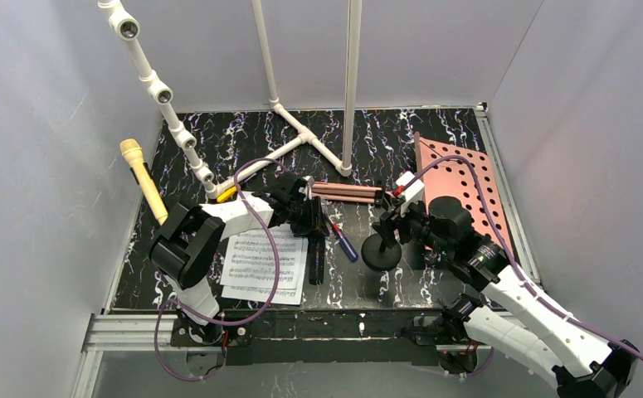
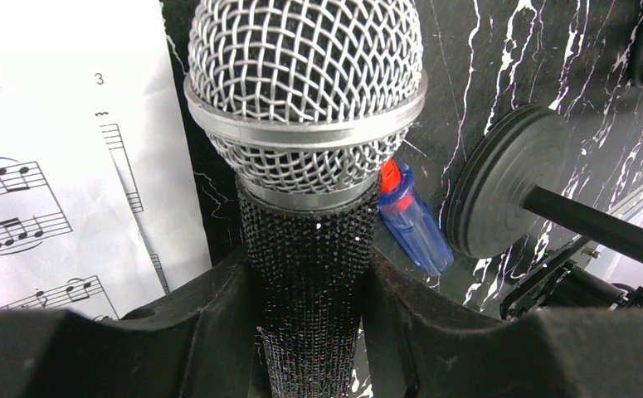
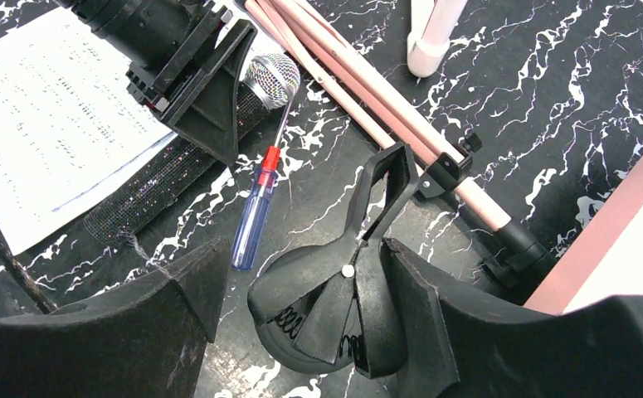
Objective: Pack up the instrument practice props
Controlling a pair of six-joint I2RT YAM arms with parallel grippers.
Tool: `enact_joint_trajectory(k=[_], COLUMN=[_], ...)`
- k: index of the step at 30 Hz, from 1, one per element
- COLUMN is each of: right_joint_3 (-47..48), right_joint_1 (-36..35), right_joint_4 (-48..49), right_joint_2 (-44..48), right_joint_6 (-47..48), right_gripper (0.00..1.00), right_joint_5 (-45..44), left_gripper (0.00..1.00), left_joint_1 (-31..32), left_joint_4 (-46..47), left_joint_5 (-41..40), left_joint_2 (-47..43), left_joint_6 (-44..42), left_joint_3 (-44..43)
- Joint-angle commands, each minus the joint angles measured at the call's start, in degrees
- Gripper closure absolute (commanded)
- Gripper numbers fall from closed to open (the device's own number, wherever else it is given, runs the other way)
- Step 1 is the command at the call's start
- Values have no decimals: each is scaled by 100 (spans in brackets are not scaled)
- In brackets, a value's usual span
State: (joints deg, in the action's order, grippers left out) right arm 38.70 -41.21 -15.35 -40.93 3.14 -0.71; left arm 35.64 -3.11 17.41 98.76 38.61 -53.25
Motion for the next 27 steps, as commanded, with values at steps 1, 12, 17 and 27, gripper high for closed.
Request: enact_joint_trajectory(k=[1,12,17,27], right_joint_3=[-118,-394,-626,-914], right_joint_1=[3,6,3,4], right_joint_4=[551,715,798,1064], right_joint_2=[105,256,406,291], right_joint_6=[-225,-564,-787,-945], right_gripper=[26,21,20,23], right_joint_5=[-65,-256,-521,-420], left_gripper=[80,64,55,49], left_joint_1=[13,17,22,22], left_joint_4=[-274,-398,-410,-455], left_joint_5=[-174,-234,-211,-188], left_joint_2=[-306,-587,-743,-832], left_joint_6=[-69,-64,-55,-54], left_joint_3=[26,96,103,165])
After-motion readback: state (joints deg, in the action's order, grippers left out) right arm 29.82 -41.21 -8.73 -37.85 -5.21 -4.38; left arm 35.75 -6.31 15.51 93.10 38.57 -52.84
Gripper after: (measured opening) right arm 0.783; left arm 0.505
